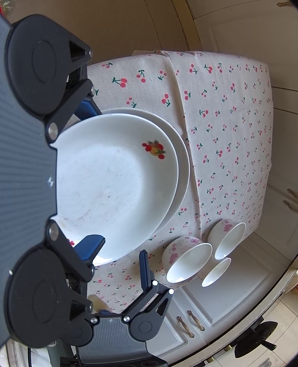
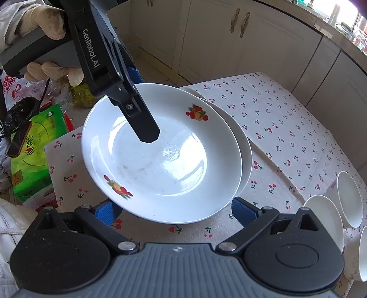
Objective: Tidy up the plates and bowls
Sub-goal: 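Lower the plate onto the stack and open the left gripper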
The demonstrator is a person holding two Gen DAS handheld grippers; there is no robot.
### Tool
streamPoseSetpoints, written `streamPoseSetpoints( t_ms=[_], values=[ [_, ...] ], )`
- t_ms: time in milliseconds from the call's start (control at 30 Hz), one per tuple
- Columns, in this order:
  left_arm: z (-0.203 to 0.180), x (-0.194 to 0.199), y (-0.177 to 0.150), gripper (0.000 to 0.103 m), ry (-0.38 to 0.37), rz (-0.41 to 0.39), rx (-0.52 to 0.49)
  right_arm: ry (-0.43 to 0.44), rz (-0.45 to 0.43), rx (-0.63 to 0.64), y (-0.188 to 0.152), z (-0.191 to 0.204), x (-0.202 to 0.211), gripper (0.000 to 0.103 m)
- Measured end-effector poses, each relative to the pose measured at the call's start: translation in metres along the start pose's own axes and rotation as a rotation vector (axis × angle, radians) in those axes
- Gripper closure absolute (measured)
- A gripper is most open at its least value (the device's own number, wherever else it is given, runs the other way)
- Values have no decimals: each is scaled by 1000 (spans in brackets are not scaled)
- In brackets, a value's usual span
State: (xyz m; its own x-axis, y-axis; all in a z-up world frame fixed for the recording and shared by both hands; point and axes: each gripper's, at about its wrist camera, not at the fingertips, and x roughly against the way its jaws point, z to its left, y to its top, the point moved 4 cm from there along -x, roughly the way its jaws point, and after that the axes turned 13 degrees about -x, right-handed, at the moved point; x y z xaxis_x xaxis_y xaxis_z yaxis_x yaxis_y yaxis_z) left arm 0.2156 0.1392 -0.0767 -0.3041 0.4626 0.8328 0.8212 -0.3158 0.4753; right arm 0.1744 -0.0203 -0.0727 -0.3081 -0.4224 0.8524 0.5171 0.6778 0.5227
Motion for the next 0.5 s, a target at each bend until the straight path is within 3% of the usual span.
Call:
streamPoseSetpoints(
  t_ms=[500],
  values=[
    [0, 6, -4, 4, 12, 0, 0, -13, -10, -13, -3, -3, 7, 0]
  ],
)
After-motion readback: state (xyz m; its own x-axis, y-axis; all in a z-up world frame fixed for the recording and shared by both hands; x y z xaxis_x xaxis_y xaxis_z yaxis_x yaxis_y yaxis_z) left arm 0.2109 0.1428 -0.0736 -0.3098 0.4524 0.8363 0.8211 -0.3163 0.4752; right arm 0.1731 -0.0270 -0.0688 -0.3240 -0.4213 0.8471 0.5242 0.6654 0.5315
